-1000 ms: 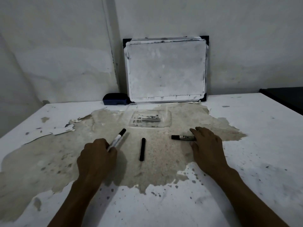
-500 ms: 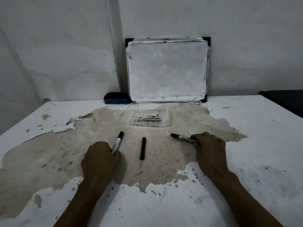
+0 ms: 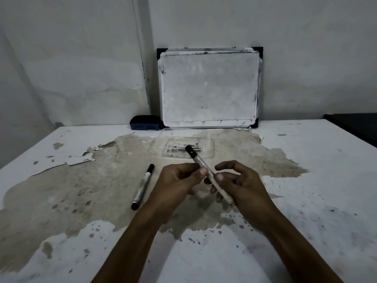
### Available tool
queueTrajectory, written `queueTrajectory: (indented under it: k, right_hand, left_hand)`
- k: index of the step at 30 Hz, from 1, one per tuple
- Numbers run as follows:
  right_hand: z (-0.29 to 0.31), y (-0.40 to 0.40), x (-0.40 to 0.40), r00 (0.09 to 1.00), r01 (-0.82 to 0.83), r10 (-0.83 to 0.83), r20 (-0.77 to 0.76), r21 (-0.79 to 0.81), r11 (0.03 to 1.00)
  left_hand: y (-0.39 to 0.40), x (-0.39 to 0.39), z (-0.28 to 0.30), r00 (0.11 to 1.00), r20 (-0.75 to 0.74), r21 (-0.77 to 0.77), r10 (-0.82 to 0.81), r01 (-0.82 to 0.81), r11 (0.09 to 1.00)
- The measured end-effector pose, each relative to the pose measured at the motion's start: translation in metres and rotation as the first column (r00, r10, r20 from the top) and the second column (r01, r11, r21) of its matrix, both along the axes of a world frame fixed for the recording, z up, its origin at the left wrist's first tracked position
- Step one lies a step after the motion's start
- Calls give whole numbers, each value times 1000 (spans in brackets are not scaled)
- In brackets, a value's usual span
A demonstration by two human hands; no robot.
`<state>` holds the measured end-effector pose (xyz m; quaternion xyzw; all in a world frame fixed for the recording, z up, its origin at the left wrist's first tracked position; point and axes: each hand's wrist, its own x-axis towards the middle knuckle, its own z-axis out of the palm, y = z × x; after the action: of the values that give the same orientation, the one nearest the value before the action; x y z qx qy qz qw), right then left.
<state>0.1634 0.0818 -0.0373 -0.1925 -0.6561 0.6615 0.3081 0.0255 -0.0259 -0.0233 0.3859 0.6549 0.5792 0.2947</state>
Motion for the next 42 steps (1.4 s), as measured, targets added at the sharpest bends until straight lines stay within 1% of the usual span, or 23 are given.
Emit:
queueTrajectory:
  k: [1, 3, 7, 9, 14, 17, 21, 22, 23, 24, 26, 28, 30, 32, 34, 35, 37, 39, 40, 42]
  right_hand:
    - [0, -1, 0, 1000, -19, 19, 4, -19, 1000]
    - [-1, -1, 1, 998, -53, 55, 20, -75, 996]
    - [-3, 5, 7, 974, -148, 181, 139, -216, 965]
    - [-3, 7, 9, 949, -197, 247, 197, -242, 950]
    - [-6, 3, 3, 899, -339, 380, 216, -203, 919]
    - [-8, 1, 2, 895, -363, 382, 232, -119, 924]
    - [-11, -4, 0, 934, -252, 230, 274, 48, 967]
    - [-12, -5, -2, 941, -219, 180, 285, 111, 969]
    - [-13, -6, -3, 944, -187, 117, 307, 207, 960]
    - [-14, -7, -3, 944, -157, 45, 326, 326, 932]
    - [-17, -9, -6, 942, -95, -96, 321, 532, 842]
    - [-19, -11, -7, 936, -42, -201, 290, 657, 752]
    - [-22, -11, -9, 918, -32, -266, 294, 723, 690]
    - [-22, -8, -6, 902, -4, -319, 291, 744, 668]
    - [-20, -3, 0, 887, 64, -389, 247, 770, 635]
    - [-19, -1, 4, 864, 97, -445, 235, 790, 605]
    - [-17, 4, 11, 771, 125, -577, 268, 825, 551]
    - [-19, 10, 16, 650, 88, -673, 352, 845, 527]
    - [-20, 12, 16, 602, 49, -692, 399, 846, 531]
    - [-23, 13, 16, 549, -2, -702, 454, 840, 542]
  left_hand:
    - [6, 2, -3, 997, 72, 31, -42, 40, 999]
    - [15, 2, -8, 981, 181, 102, -66, 48, 994]
    - [21, -9, -7, 955, 295, 189, 40, -99, 977]
    - [19, -17, -5, 940, 337, 223, 48, -130, 966]
    - [15, -20, -3, 906, 423, 284, -26, -105, 953]
    - [14, -19, -6, 912, 409, 292, -15, -115, 950]
    - [15, -17, -9, 938, 337, 291, 78, -182, 939]
    - [16, -16, -9, 939, 325, 286, 108, -207, 936]
    - [17, -15, -10, 938, 315, 277, 145, -237, 931]
    - [18, -15, -12, 933, 309, 267, 183, -270, 925]
    - [20, -14, -16, 911, 325, 239, 255, -340, 909]
    - [22, -12, -21, 879, 362, 209, 311, -402, 891]
    - [23, -10, -23, 842, 394, 188, 369, -466, 864]
    - [22, -13, -21, 787, 432, 168, 440, -550, 818]
    - [19, -20, -18, 729, 499, 161, 468, -609, 777]
    - [17, -24, -17, 706, 537, 160, 462, -623, 766]
    - [12, -28, -17, 689, 585, 165, 429, -619, 768]
    - [10, -27, -20, 725, 560, 169, 401, -574, 801]
    - [9, -26, -21, 752, 531, 166, 392, -546, 822]
    - [10, -21, -24, 807, 452, 160, 380, -493, 855]
